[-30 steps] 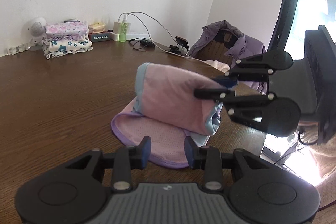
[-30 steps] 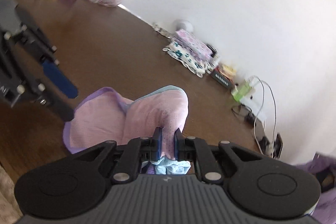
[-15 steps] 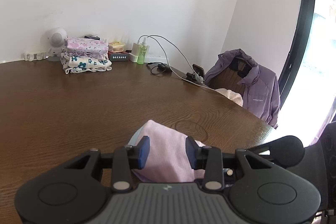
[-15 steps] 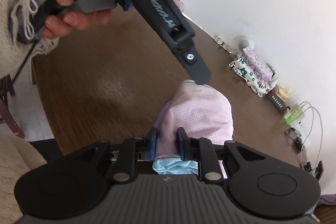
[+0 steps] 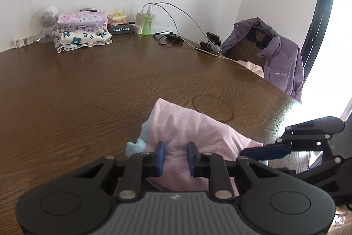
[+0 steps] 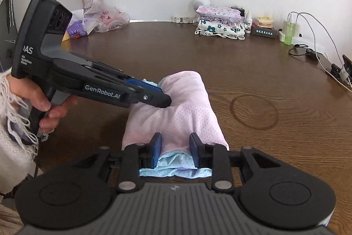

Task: Fold clothes
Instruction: 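Grasp the folded pink bundle with both grippers at its ends, then carry the pink bundle with both grippers toward the clothes stack by the wall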

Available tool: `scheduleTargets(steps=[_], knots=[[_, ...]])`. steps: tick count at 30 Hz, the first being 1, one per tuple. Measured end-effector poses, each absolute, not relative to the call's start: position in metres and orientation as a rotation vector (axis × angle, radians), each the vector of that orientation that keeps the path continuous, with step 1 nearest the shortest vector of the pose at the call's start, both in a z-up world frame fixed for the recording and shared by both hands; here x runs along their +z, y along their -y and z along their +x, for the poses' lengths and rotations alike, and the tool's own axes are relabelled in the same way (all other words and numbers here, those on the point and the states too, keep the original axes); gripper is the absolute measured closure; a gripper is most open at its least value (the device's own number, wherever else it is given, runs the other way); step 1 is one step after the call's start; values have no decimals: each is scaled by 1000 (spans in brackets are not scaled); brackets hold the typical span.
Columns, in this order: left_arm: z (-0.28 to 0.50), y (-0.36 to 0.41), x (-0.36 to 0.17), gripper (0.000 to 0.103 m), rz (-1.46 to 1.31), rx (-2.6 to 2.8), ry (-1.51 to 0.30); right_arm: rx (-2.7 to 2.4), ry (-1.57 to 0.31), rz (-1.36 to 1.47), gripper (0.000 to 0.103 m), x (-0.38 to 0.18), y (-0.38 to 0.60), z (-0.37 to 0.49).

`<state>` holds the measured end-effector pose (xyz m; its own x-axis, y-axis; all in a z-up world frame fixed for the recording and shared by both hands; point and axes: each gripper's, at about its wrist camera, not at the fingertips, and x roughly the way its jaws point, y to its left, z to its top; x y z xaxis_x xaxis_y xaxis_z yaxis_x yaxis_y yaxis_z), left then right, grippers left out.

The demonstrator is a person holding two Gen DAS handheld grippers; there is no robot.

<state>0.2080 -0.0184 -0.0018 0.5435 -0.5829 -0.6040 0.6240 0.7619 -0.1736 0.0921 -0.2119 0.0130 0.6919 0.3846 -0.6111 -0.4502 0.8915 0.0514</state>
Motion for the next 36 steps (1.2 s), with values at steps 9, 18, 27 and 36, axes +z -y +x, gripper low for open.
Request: scheduleTargets(steps=[9, 18, 27, 36], knots=[[158, 31, 2, 84, 224, -684, -680, 485, -691, -132, 57, 21, 248, 121], [112, 33, 16, 75, 158, -641, -646, 526, -729, 0, 57, 17, 269, 139], [147, -23, 36, 32, -192, -511, -692, 519, -788, 376, 40, 17, 321, 131], [199, -33, 12, 37, -392, -505, -928, 558, -882, 496, 38, 4, 322, 149]])
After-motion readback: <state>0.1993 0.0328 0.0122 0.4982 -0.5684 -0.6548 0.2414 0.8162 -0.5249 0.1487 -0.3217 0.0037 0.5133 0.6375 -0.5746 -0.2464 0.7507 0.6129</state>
